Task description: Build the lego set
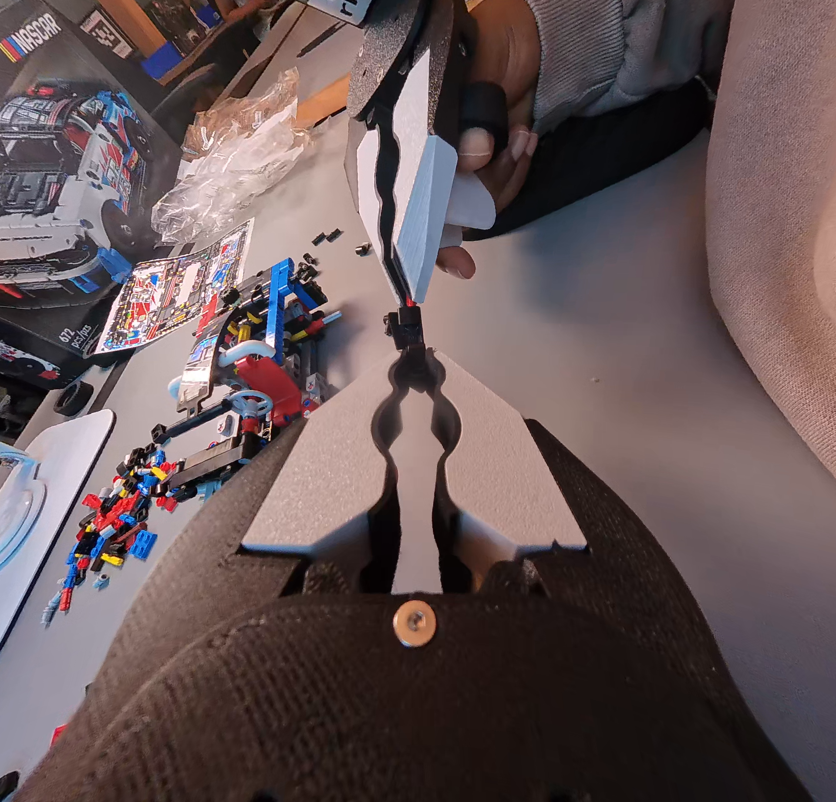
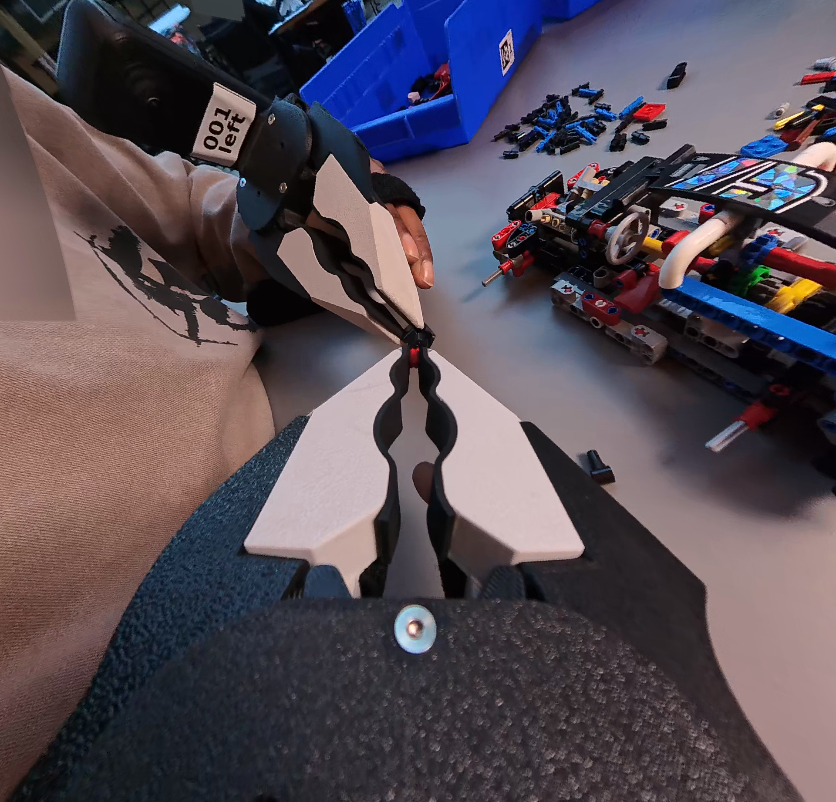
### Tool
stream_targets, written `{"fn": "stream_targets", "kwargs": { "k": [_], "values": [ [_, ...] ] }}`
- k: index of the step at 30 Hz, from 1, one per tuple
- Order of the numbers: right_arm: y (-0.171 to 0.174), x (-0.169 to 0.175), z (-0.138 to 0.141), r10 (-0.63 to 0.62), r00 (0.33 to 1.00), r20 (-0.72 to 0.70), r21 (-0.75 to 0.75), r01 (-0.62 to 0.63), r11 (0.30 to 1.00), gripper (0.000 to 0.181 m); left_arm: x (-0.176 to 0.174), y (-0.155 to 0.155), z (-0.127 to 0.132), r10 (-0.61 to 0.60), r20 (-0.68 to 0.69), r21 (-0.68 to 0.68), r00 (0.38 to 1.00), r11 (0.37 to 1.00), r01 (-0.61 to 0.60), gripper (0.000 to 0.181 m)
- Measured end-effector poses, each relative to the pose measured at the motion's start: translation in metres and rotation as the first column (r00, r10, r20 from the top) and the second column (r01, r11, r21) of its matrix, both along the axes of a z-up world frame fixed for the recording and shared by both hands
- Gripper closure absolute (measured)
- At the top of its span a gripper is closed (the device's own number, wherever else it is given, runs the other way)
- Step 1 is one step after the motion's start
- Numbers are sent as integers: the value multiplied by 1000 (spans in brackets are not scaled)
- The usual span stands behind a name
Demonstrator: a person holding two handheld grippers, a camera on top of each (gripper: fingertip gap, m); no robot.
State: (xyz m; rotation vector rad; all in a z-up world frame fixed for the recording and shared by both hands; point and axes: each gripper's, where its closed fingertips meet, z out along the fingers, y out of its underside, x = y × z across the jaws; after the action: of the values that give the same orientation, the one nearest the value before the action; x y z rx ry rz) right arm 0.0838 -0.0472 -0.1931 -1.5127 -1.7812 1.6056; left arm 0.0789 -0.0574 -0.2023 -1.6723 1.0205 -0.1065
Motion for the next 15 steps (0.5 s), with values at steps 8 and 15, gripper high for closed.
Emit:
{"fn": "stream_targets", "kwargs": {
  "k": [8,15],
  "values": [
    [-1,-1,-5,2,1000,24,13,-2,1000,180,1,0,-5,-3,-35,-4,999,1000,3,178],
    [9,-5,7,-39,999,-19,-60,38,997,158,-12,14,-2,69,-41,9,997,998,-69,177]
  ]
}}
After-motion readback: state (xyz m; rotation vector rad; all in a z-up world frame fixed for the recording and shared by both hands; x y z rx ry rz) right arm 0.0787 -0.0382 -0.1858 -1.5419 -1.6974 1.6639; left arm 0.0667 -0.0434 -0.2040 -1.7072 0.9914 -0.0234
